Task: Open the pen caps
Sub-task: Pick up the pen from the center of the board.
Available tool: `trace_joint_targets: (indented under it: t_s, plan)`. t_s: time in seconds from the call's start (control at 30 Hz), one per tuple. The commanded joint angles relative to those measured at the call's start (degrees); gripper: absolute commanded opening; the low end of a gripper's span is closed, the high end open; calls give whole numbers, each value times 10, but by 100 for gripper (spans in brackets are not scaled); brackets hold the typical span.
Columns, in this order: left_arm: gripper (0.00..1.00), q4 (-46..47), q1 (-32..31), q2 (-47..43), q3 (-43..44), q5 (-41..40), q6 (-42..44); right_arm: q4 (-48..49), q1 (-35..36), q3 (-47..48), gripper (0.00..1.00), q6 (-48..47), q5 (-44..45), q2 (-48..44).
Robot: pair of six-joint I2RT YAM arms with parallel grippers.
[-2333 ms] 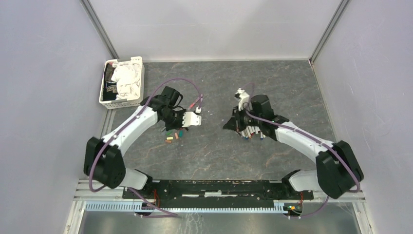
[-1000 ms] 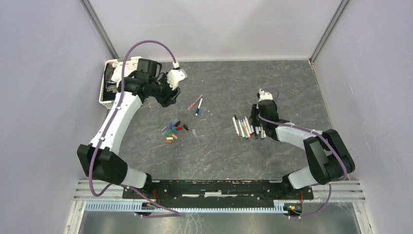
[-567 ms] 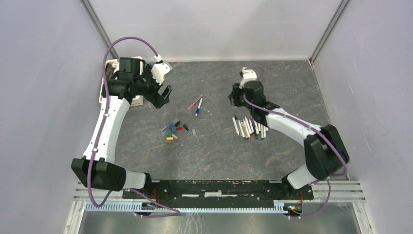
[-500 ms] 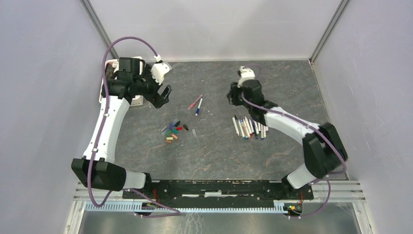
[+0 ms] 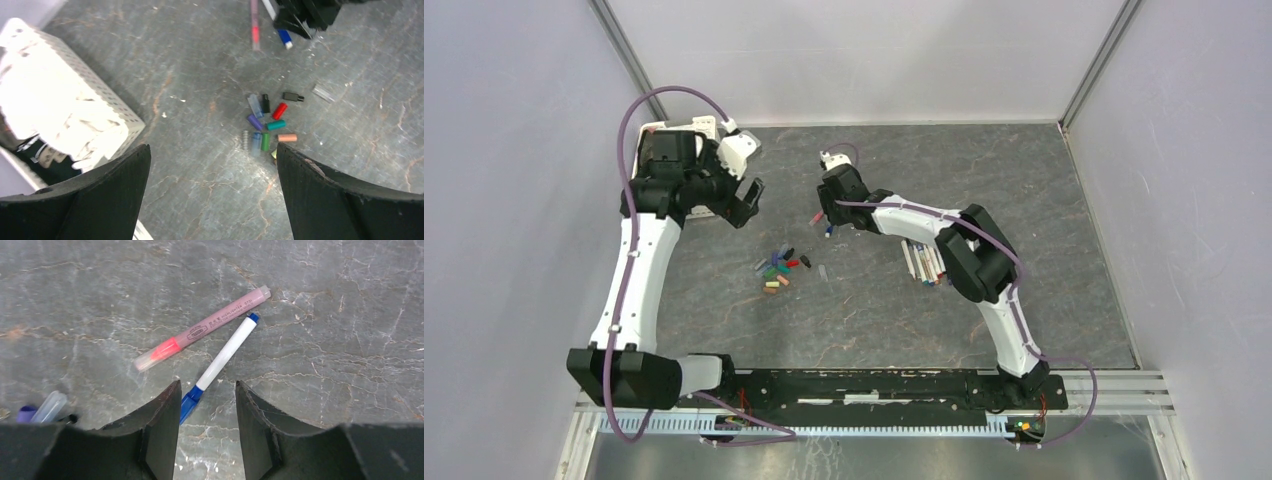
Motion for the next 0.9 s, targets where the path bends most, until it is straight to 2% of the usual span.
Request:
trace_joint_targets:
  t_s: [0.0,0.13,0.3,0.47,0.6,0.73,0.87]
  plan:
    - [100,49,17,-35,-1,-11,-33,-37,3,58,49,15,47,31]
    - [100,29,17,-36,2,5,-21,-50,5,80,47,13,72,60]
    - [100,18,16,-46,-1,19,-8,-44,6,62,42,7,82,62]
    - [100,3,16,-42,1,29,-4,-59,5,50,26,-10,100,53]
    - [100,-7,17,-40,-1,47,-4,-49,-2,2,17,-12,102,20]
    - [100,-24,16,-33,10,74,-6,-28,-25,-48,8,17,59,-18]
    - [100,-66,16,-10,46,96,-1,95,-43,-160,1,48,-12,-115]
